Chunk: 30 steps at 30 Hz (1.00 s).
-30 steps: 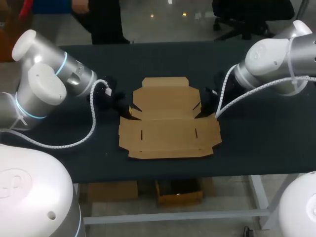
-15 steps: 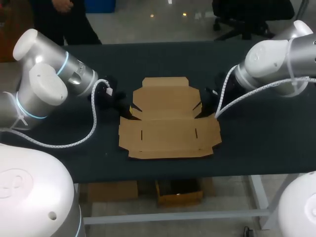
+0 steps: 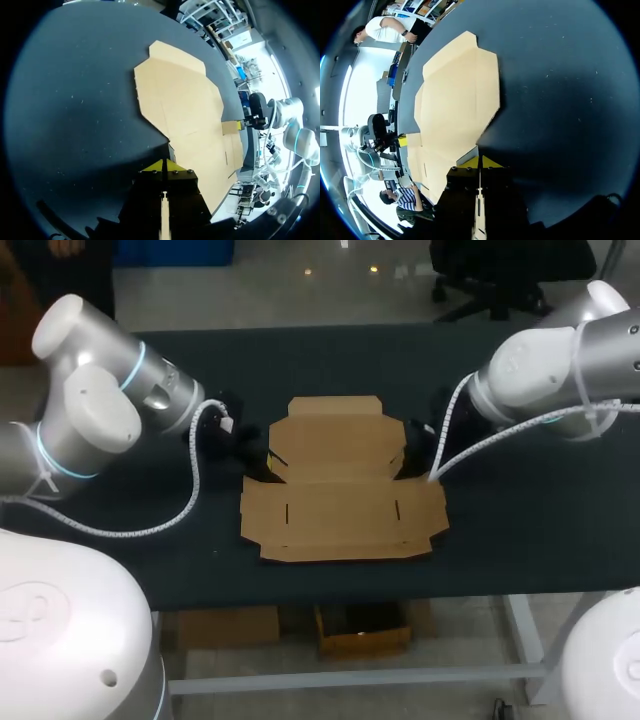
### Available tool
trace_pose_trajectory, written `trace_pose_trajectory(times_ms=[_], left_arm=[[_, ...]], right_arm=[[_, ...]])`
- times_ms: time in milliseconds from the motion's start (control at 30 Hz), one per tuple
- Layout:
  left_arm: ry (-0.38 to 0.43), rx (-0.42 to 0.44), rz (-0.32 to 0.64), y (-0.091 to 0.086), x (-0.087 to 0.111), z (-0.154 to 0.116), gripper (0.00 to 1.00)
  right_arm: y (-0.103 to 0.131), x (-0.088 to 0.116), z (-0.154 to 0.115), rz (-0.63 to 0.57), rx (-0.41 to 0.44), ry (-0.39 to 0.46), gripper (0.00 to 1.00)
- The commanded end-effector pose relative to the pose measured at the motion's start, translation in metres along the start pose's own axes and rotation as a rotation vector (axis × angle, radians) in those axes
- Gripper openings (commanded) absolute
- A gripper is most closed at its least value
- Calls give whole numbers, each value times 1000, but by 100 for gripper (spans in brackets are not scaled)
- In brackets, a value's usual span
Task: Assemble the packaging by folding the flat box into shape, placing the metal phone stand inside, and closing the box properly
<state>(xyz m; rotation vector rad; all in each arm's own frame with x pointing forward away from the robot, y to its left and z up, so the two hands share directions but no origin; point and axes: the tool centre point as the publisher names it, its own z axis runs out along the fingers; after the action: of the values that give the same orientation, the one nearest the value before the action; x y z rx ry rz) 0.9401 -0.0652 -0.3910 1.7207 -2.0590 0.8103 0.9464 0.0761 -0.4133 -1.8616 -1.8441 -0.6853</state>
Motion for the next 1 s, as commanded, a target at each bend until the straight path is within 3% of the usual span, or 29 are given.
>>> trace_pose_trajectory(times_ms=[33,400,833,1000], left_arm=[[-20,1,-4,-1,3,1,0],[-41,-16,4,-5,10,7,0],[-66,-24,24,-1,20,11,0],[-88,-18,24,-1,22,12,0]], right_arm=[[3,1,2,5,-1,-15,0],[3,3,3,15,-9,-22,0],[-7,12,2,59,-70,-109,0],[-6,13,-1,56,-72,-107,0]])
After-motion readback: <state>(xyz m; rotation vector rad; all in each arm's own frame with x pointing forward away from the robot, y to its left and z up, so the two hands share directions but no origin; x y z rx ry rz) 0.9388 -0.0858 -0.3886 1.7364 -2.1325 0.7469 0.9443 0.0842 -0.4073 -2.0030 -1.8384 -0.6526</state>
